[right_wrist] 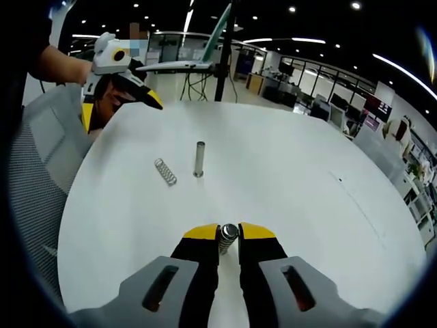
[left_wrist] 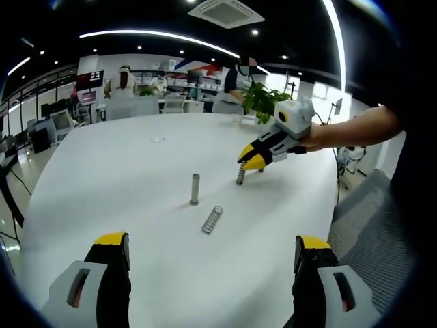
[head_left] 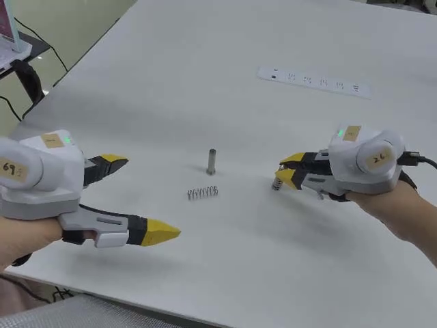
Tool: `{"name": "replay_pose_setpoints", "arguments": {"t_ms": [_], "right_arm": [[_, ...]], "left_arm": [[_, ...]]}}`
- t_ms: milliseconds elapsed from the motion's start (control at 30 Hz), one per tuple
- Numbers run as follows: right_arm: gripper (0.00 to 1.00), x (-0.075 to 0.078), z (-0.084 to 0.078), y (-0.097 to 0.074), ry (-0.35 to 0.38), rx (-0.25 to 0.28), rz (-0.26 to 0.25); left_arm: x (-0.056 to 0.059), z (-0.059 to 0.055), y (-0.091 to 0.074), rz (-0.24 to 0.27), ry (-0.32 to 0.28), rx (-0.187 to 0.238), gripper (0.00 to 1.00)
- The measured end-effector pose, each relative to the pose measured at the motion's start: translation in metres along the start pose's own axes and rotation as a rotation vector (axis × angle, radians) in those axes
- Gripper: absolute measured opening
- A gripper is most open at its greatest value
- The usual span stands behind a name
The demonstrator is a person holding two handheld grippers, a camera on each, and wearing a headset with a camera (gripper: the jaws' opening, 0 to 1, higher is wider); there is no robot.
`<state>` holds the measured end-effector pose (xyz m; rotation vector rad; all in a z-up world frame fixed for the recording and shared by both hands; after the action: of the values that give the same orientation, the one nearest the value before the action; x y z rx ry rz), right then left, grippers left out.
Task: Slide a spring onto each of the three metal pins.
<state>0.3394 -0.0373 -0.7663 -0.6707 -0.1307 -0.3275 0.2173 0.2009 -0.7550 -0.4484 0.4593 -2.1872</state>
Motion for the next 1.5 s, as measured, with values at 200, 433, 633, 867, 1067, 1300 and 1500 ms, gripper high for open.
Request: {"name": "replay_pose_setpoints", "arguments": {"t_ms": [200, 433, 633, 867, 1067, 1300, 1500], "right_arm": [[0.08, 0.005, -0.003, 0.003, 0.039, -0.012, 0.004], [0.12, 0.005, -0.002, 0.001, 0.051, -0.024, 0.007], [0.15, 0.012, 0.009, -0.010, 0.070, 0.020, -0.019], [0.17, 0.009, 0.023, -0.028, 0.095, 0.074, -0.024], [0.19, 0.001, 0.023, -0.043, 0.098, 0.095, -0.027], [0.19, -0.005, 0.020, -0.057, 0.101, 0.104, -0.024], [0.20, -0.007, 0.017, -0.066, 0.102, 0.111, -0.035]], "left_arm": [[0.001, 0.003, 0.003, -0.008, 0.004, 0.003, 0.98], [0.005, 0.005, 0.004, -0.019, 0.007, 0.001, 0.98], [0.005, 0.008, 0.003, -0.021, 0.014, 0.000, 0.98], [0.009, 0.010, 0.004, -0.029, 0.021, 0.002, 0.98], [0.010, 0.013, 0.004, -0.030, 0.024, 0.008, 0.98], [0.011, 0.011, 0.005, -0.033, 0.026, -0.001, 0.98], [0.013, 0.012, 0.005, -0.033, 0.023, 0.003, 0.98]]}}
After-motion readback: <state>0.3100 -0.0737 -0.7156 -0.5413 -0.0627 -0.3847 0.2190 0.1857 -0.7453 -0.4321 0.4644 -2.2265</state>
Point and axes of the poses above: the centre of the closed fingertips' face, and the gripper's own axes: y roughly forward along the fingers, x roughly to its right, z roughly out of its top, the point moved 6 cm from there along -y, roughly backward along the fingers, and after that the axes turned 2 degrees about -y, right-handed, at the moved point
